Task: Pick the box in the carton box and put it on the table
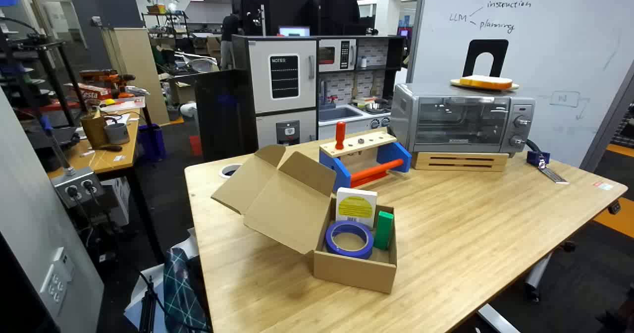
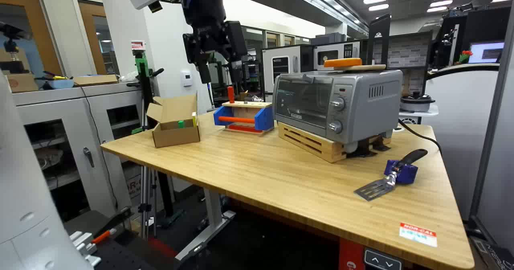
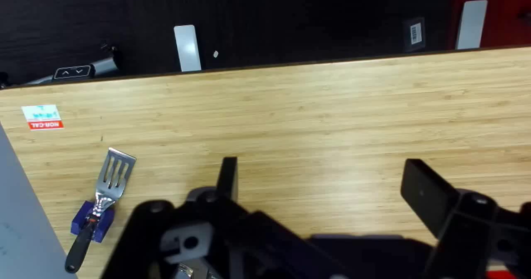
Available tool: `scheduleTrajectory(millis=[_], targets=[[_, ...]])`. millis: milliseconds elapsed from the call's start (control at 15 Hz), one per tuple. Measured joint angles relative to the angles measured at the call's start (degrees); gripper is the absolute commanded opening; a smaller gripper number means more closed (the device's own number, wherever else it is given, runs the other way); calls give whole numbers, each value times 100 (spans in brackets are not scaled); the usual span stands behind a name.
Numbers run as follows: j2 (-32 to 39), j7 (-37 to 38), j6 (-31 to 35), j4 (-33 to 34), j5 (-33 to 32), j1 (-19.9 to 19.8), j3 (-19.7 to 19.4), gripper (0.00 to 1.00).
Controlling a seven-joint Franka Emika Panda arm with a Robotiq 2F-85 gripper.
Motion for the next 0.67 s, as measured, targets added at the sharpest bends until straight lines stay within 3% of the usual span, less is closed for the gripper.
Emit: scheduleTrajectory(millis=[667], targets=[[1, -93, 8, 32, 16, 135, 12, 100]])
